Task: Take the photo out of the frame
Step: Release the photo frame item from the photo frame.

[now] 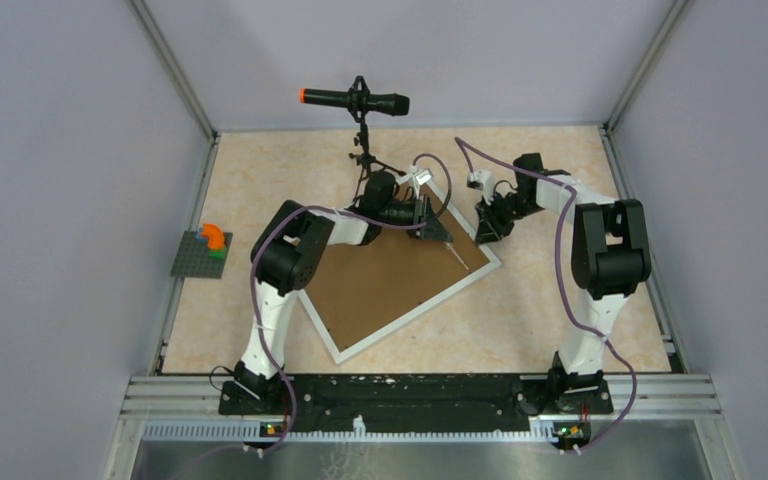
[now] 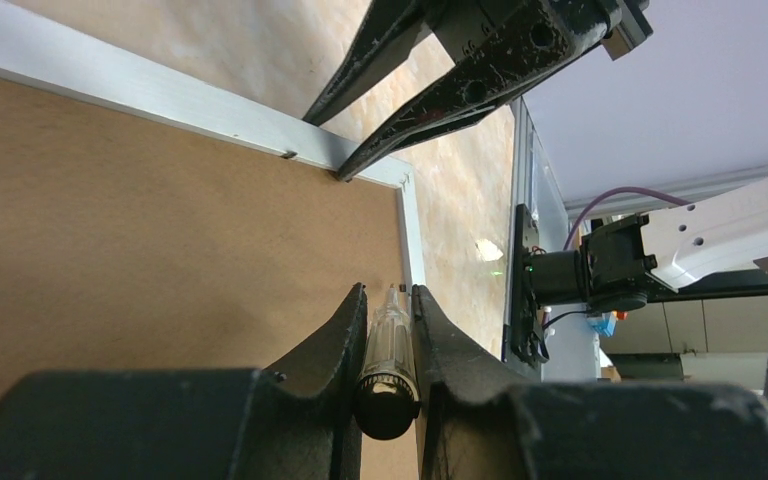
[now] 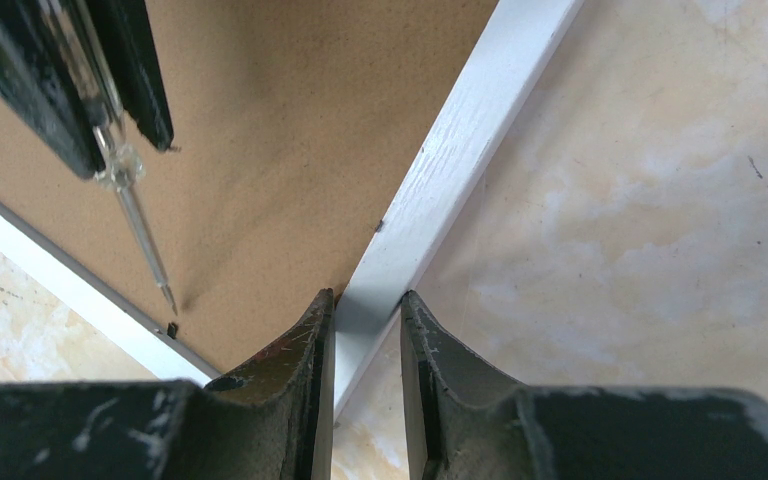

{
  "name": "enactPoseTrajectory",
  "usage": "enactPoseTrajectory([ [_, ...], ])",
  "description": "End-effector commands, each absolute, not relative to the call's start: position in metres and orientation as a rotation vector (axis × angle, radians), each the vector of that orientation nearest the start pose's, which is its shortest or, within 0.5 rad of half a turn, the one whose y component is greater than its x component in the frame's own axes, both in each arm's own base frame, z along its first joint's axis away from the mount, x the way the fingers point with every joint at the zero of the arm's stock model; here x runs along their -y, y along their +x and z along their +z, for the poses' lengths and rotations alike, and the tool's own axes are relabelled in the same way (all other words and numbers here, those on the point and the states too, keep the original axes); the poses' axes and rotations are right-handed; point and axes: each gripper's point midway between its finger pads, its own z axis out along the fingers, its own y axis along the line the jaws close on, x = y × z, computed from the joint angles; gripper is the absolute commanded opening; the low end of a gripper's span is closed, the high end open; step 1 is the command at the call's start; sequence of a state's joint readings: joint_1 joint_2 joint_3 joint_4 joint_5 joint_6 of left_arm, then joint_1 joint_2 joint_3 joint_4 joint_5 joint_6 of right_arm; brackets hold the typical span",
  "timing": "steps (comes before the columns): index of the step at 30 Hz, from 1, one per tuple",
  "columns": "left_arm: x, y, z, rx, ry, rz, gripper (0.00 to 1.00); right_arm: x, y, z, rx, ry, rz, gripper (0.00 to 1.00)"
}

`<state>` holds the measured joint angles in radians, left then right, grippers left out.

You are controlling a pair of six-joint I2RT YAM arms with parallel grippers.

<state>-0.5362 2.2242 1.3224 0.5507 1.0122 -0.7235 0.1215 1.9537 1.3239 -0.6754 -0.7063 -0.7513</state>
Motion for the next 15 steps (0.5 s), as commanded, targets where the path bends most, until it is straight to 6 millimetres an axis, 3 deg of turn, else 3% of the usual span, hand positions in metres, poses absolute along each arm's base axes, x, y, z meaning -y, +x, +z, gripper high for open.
enactPoseTrajectory([
  [1, 0.398, 0.359, 0.119, -2.004, 0.644, -1.736, 0.0, -0.125, 0.382, 0.013, -2.257, -1.294, 0.668, 0.0],
  [15, 0.41, 0.34, 0.091, -2.057, 0.679, -1.748, 0.0, -0.126, 0.382, 0.014, -2.256, -1.295, 0.669, 0.0],
])
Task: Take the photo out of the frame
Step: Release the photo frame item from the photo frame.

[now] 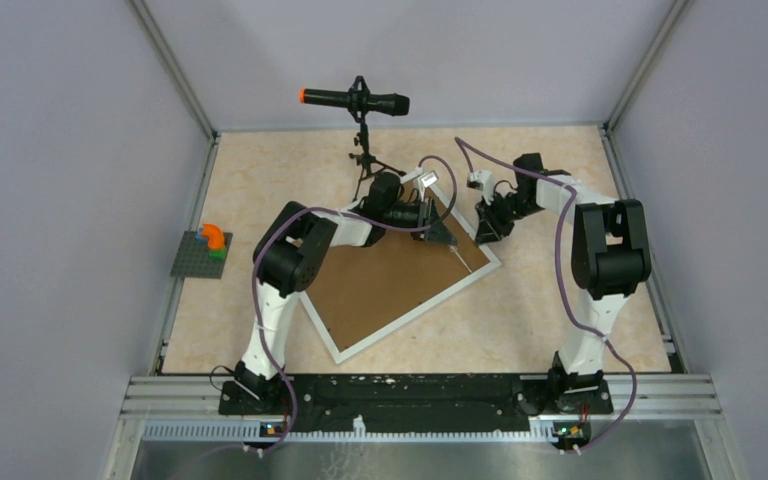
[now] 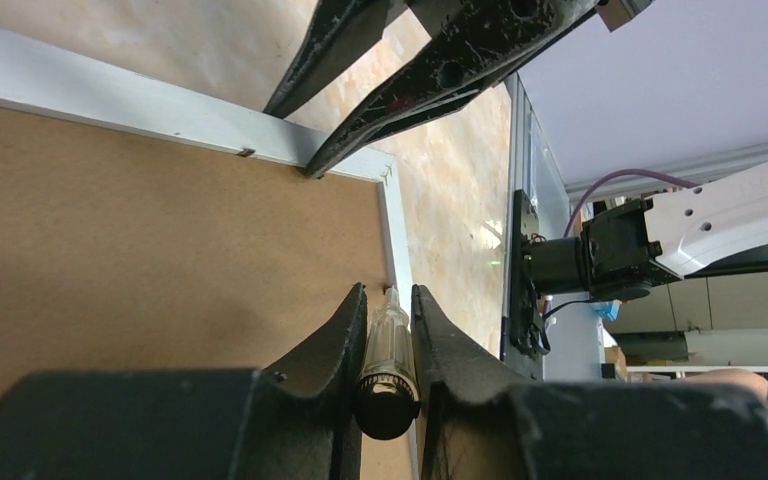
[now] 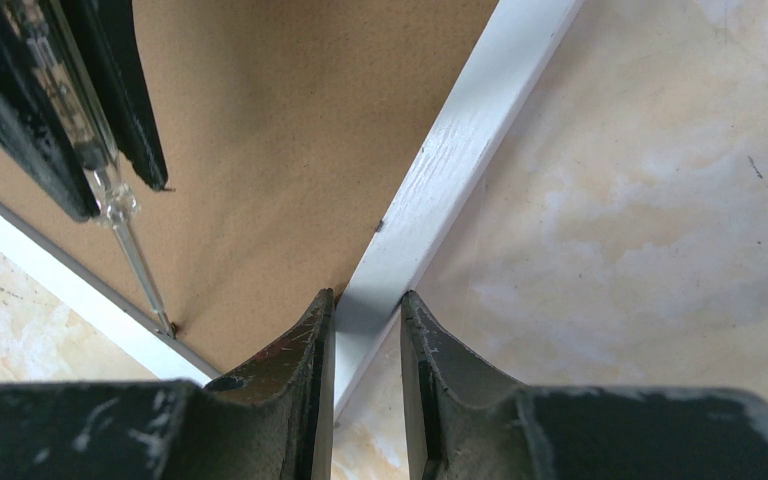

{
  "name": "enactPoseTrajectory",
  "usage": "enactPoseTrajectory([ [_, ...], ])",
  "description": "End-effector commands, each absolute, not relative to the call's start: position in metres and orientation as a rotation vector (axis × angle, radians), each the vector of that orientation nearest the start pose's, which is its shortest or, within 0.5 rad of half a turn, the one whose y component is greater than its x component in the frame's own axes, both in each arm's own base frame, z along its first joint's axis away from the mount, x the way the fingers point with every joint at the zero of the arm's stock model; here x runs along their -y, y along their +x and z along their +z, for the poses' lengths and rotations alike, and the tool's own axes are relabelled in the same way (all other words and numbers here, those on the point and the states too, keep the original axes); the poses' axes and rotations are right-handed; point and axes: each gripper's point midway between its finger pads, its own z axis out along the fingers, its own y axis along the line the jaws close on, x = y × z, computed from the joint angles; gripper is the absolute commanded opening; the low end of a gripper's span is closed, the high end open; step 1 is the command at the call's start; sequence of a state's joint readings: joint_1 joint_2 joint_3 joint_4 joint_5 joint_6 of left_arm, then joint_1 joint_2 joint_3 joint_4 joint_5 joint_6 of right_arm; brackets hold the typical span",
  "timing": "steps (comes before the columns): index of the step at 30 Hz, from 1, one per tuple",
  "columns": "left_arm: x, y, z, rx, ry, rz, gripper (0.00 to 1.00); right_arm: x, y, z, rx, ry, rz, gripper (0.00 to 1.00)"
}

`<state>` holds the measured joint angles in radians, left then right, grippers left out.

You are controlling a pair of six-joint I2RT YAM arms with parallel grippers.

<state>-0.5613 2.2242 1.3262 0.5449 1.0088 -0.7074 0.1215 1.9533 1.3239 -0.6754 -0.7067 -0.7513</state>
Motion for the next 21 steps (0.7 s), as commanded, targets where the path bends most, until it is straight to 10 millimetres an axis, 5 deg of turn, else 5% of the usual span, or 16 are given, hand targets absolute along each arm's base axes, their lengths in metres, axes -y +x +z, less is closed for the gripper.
enactPoseTrajectory([
  [1, 0.41, 0.339, 0.09, -2.059, 0.678, -1.748, 0.0, -0.126, 0.382, 0.013, -2.257, -1.295, 0.669, 0.0],
  [7, 0.408, 0.336, 0.089, -2.063, 0.688, -1.751, 0.0, -0.126, 0.382, 0.014, -2.255, -1.296, 0.668, 0.0],
  [16, 0.404, 0.357, 0.124, -1.986, 0.656, -1.75, 0.0, -0.126, 0.381, 0.014, -2.256, -1.297, 0.671, 0.0],
  [21, 0.404, 0.358, 0.124, -1.994, 0.656, -1.753, 0.0, -0.126, 0.382, 0.014, -2.255, -1.296, 0.67, 0.0],
])
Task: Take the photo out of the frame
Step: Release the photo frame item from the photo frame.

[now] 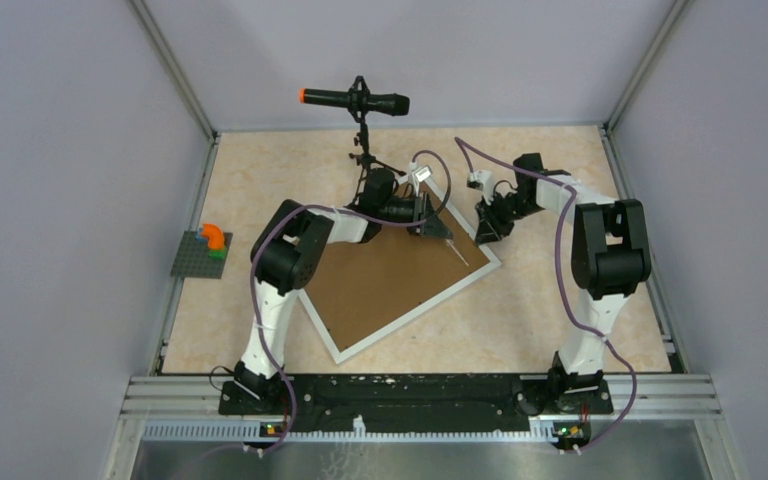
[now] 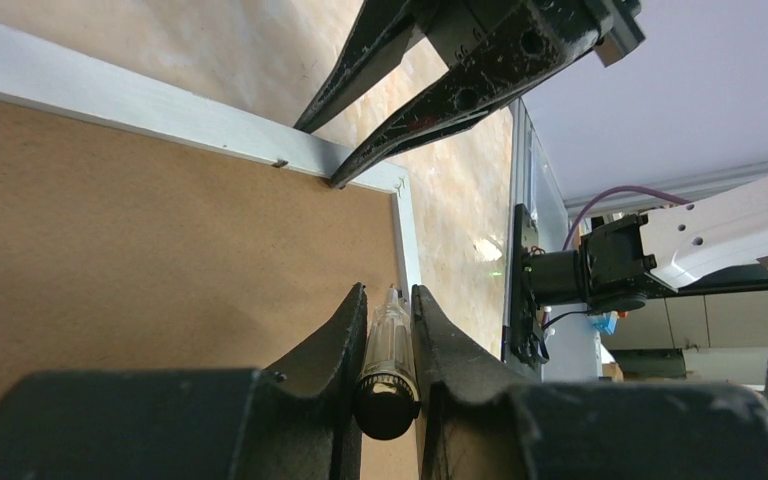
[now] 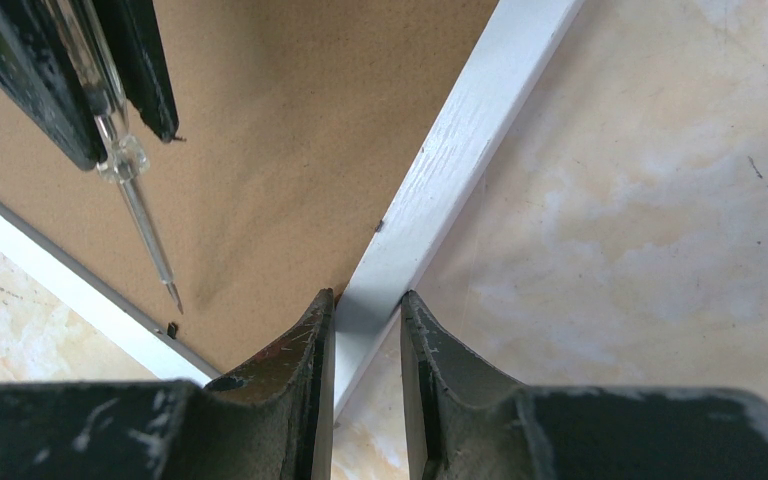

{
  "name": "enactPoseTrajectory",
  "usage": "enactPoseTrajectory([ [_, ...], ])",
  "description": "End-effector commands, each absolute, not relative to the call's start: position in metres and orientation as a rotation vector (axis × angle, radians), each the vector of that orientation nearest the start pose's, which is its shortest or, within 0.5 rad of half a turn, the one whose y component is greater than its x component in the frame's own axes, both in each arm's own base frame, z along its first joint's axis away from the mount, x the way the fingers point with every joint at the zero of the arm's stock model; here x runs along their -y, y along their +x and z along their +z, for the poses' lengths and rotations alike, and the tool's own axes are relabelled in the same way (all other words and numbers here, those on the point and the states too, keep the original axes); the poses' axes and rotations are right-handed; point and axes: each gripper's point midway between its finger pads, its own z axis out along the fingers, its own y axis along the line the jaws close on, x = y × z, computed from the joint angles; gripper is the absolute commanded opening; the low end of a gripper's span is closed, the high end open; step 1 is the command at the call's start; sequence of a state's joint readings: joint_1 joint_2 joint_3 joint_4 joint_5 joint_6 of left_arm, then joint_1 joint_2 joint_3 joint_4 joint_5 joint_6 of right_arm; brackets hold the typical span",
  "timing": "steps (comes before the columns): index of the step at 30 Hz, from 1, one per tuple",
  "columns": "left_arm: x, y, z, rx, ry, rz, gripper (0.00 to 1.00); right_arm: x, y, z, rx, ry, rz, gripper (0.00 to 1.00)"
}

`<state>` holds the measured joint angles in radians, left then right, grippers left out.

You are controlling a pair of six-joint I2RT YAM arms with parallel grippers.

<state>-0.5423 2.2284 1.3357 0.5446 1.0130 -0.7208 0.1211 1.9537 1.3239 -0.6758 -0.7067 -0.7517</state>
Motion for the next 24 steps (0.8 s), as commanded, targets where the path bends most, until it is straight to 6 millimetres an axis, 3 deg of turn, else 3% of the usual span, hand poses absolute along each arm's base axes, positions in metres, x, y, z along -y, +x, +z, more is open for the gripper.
enactPoseTrajectory([
  [1, 0.403, 0.357, 0.122, -2.0, 0.652, -1.754, 0.0, -0.126, 0.382, 0.014, -2.253, -1.296, 0.671, 0.0],
  [16, 0.407, 0.338, 0.095, -2.06, 0.667, -1.769, 0.0, -0.126, 0.382, 0.014, -2.253, -1.296, 0.673, 0.0],
  [24, 0.407, 0.339, 0.09, -2.07, 0.671, -1.756, 0.0, -0.127, 0.382, 0.014, -2.254, -1.299, 0.673, 0.0],
])
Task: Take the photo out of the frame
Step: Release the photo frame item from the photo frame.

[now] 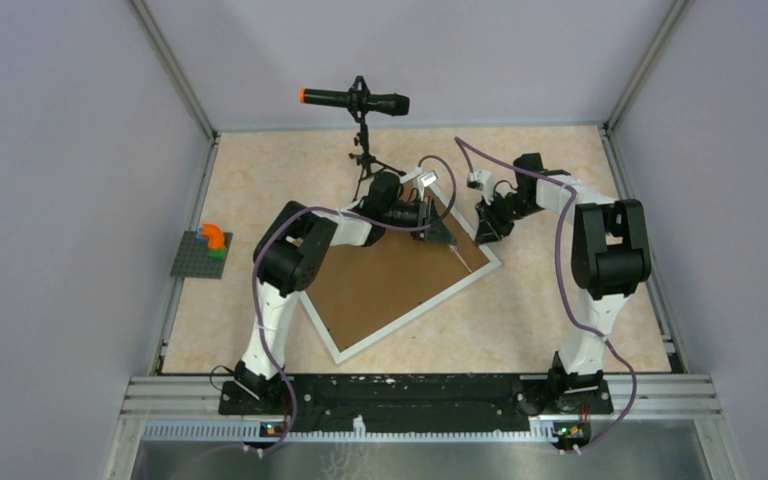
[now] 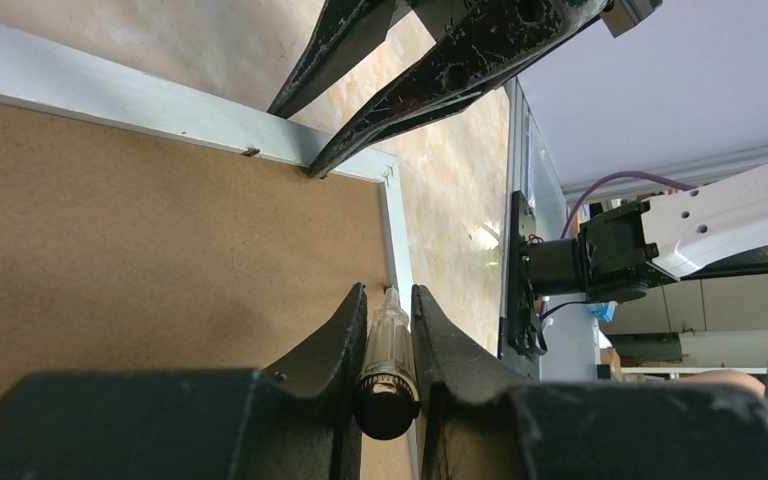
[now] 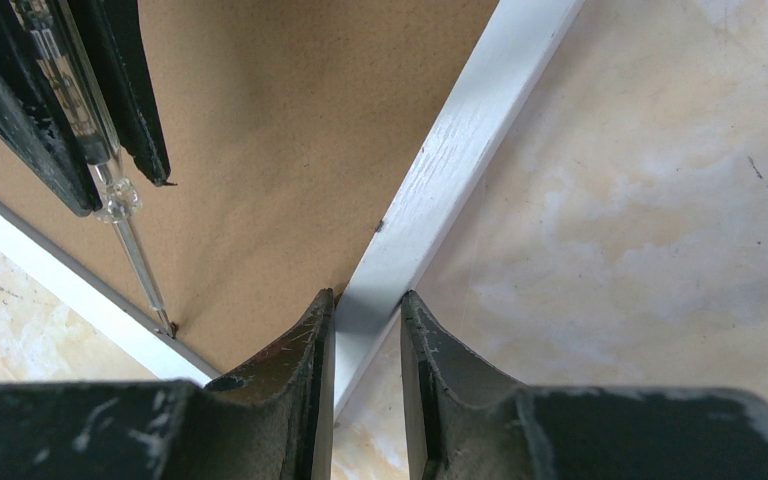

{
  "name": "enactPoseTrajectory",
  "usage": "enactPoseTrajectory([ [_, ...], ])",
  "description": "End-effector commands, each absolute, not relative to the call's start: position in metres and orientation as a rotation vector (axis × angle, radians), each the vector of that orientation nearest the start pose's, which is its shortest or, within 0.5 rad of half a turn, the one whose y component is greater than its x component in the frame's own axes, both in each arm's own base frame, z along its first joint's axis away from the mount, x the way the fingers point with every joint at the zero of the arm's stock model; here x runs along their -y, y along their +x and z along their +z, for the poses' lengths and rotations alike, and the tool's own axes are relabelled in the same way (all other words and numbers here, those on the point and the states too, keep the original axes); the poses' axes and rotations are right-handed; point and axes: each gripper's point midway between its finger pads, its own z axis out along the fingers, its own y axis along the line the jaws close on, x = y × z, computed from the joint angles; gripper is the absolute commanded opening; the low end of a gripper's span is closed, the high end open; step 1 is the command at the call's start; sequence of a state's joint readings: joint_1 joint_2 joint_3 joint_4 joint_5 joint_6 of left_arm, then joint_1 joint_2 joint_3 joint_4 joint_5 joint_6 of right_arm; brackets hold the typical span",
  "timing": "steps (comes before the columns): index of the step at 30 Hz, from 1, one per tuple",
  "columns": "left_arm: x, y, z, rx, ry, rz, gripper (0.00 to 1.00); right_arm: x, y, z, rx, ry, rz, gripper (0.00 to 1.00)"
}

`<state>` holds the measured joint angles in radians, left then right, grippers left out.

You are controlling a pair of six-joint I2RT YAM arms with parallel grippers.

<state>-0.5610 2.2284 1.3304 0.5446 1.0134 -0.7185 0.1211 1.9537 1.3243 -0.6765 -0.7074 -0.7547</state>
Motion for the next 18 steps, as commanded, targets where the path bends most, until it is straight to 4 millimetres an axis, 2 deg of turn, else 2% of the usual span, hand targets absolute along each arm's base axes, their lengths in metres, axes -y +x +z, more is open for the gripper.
enactPoseTrajectory([
  [1, 0.407, 0.337, 0.089, -2.073, 0.674, -1.756, 0.0, -0.126, 0.383, 0.014, -2.254, -1.297, 0.672, 0.0],
  [4, 0.405, 0.337, 0.089, -2.07, 0.674, -1.758, 0.0, -0.126, 0.382, 0.014, -2.255, -1.298, 0.673, 0.0],
  [10, 0.402, 0.349, 0.099, -2.049, 0.659, -1.748, 0.0, -0.127, 0.382, 0.014, -2.253, -1.3, 0.673, 0.0],
  [18, 0.401, 0.348, 0.091, -2.069, 0.65, -1.744, 0.0, -0.126, 0.382, 0.014, -2.255, -1.299, 0.674, 0.0],
])
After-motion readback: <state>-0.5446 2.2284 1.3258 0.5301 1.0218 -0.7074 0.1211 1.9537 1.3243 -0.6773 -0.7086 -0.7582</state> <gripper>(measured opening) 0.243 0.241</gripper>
